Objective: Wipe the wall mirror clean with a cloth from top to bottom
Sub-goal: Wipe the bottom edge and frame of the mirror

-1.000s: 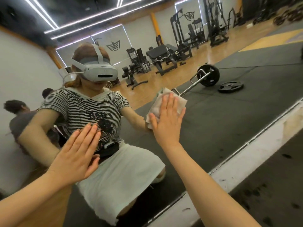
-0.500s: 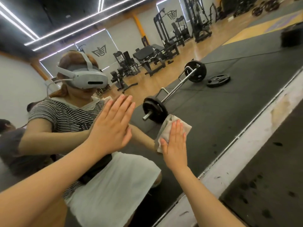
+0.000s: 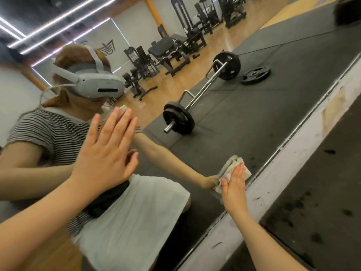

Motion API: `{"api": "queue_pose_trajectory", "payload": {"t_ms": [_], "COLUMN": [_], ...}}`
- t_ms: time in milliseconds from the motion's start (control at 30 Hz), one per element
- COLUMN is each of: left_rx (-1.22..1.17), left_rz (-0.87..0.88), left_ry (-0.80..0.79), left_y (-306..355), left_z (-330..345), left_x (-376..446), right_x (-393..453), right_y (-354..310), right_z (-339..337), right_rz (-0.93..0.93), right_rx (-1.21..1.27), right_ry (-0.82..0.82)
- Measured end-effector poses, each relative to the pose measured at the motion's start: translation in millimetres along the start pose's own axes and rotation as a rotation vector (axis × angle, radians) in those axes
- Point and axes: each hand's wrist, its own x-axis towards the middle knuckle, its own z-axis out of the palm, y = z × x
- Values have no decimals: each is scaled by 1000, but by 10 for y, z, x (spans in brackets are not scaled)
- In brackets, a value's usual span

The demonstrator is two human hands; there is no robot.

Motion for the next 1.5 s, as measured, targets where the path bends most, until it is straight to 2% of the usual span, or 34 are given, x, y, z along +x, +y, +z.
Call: {"api": "queue_pose_trajectory", "payload": {"t_ms": [67,167,333,533,767,1033,1100,1333,1500], "left_rx": [1,10,27,39,32,-43,-74,-152,-201], "left_rz": [-2,-2,-5,-4,6,31,19,21,14], "left_ry": [5,14,33,46,42,80,90,110,126], "left_y": [-6,5,20,18,17,-2,-7,-11,-19], "left_z": [-12,-15,8,48,57,74,80,94,107], "left_x": [-1,-6,-2,-13,-2,-4,12,12,21], "right_x": [-8,-26,-17,69,264,306,308,271,245], "right_y": [73,254,371,-80,-1240,-2362,-2493,-2504,-2508], "right_z": [7,-7,16,94,-23,-222,-288,-383,-534], "right_rz": [7,123,146,248,-65,-373,-423,-429,-453], "right_rx": [15,88,119,197,186,-41,-115,-256,-299], "right_ry": [-7,-35,-85,80,204,170,150,128,40]}}
